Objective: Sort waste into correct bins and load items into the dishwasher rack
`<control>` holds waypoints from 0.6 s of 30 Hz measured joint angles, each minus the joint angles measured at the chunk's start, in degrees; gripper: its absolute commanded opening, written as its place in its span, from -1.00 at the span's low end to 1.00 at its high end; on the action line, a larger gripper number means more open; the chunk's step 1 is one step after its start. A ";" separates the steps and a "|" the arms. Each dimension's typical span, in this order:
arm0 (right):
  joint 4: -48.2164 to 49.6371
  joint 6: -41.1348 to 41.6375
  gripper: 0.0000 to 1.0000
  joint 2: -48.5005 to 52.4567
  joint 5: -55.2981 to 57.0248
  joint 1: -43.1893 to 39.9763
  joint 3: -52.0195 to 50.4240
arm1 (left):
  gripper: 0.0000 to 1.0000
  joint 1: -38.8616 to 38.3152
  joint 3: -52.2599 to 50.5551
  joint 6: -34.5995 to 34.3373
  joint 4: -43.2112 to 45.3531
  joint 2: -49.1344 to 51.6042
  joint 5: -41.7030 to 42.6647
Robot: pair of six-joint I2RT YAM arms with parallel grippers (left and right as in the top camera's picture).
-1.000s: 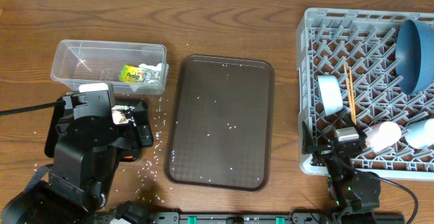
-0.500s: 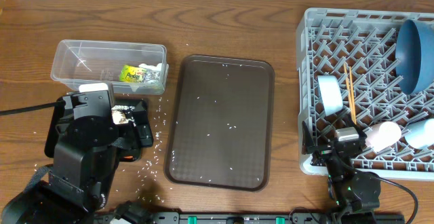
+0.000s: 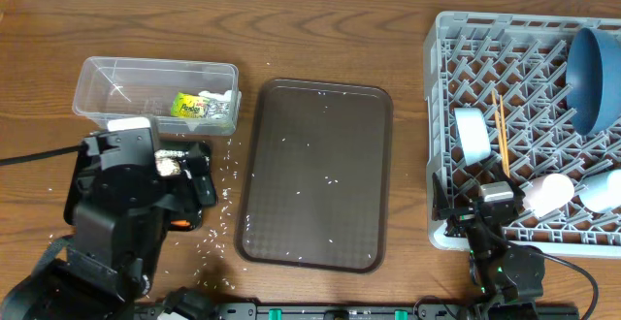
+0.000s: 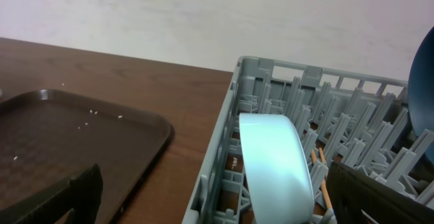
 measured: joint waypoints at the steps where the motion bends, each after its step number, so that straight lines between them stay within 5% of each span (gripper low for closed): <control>1: 0.00 0.00 0.98 0.00 0.00 0.00 0.00 | 0.96 1.73 -0.48 0.13 2.29 -0.48 0.79; 9: 0.02 0.00 0.98 0.02 0.00 0.00 0.00 | 0.96 15.54 -14.14 12.15 28.41 -10.45 17.79; 18: -0.02 0.00 0.98 0.00 0.00 0.00 0.00 | 0.96 19.06 -36.52 17.81 41.75 -29.73 25.38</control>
